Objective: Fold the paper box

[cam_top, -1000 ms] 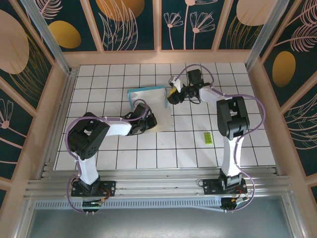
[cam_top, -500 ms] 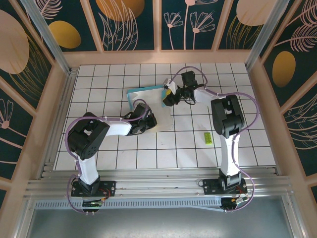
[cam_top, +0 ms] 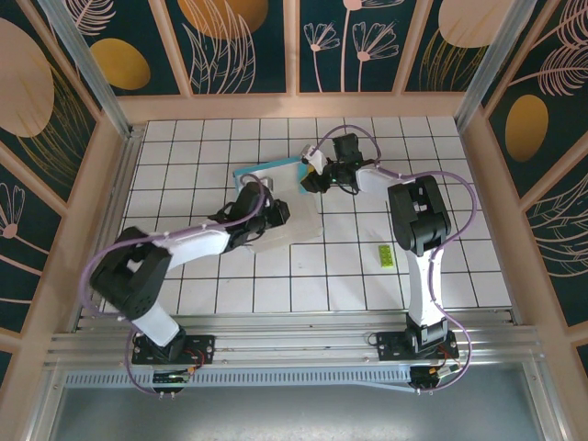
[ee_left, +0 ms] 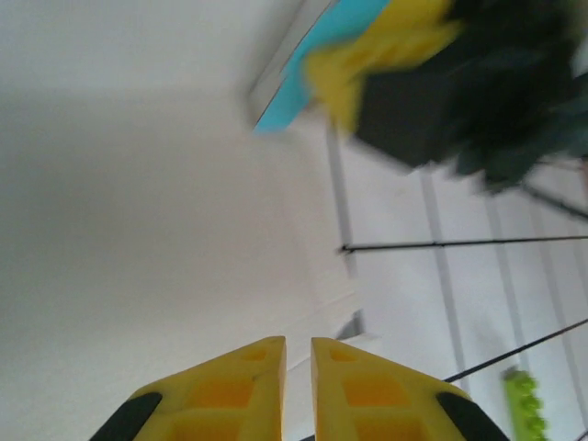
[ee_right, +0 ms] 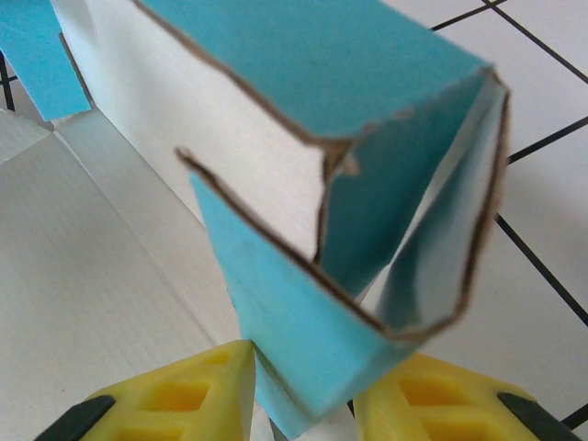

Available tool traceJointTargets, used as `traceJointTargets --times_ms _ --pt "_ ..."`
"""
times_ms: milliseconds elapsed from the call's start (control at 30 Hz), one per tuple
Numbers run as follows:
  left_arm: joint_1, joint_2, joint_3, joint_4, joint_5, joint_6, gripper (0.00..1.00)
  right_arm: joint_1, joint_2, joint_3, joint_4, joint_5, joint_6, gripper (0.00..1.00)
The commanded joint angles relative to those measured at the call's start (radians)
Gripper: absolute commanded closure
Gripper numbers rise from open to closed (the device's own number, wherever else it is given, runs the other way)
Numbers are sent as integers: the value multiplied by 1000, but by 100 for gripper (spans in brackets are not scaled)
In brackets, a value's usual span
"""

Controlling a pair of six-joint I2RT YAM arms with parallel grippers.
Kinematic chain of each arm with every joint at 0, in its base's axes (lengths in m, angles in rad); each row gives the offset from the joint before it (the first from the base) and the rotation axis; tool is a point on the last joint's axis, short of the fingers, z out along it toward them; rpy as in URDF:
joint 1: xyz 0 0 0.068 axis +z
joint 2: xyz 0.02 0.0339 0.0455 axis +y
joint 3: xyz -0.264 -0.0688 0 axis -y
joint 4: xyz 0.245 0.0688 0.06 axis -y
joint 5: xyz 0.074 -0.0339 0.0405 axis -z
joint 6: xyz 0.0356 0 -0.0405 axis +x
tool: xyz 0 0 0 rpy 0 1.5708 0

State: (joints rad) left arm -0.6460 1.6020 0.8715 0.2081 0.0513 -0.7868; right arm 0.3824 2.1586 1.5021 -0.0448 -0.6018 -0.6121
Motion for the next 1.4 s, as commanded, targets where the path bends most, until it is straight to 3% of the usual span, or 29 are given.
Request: traceJointTargets --times_ms 0,100,200,433,567,733,1367 --pt "7 -142 34 -56 -130 128 83 9 -14 -16 33 17 21 67" --pt "40 -194 122 -178 -223 202 72 9 -12 -18 32 21 23 67" --pt "133 -141 289 -361 -200 287 69 11 -13 -21 32 19 24 68" --pt "305 197 711 -728 144 458 65 12 -21 -25 28 9 21 69" --pt "338 352 865 -826 239 502 63 16 -26 -26 27 5 20 69" --pt "350 424 930 -842 305 556 63 16 -34 -27 18 10 9 70" --pt "350 527 943 -932 297 739 66 28 -19 -7 37 45 9 64"
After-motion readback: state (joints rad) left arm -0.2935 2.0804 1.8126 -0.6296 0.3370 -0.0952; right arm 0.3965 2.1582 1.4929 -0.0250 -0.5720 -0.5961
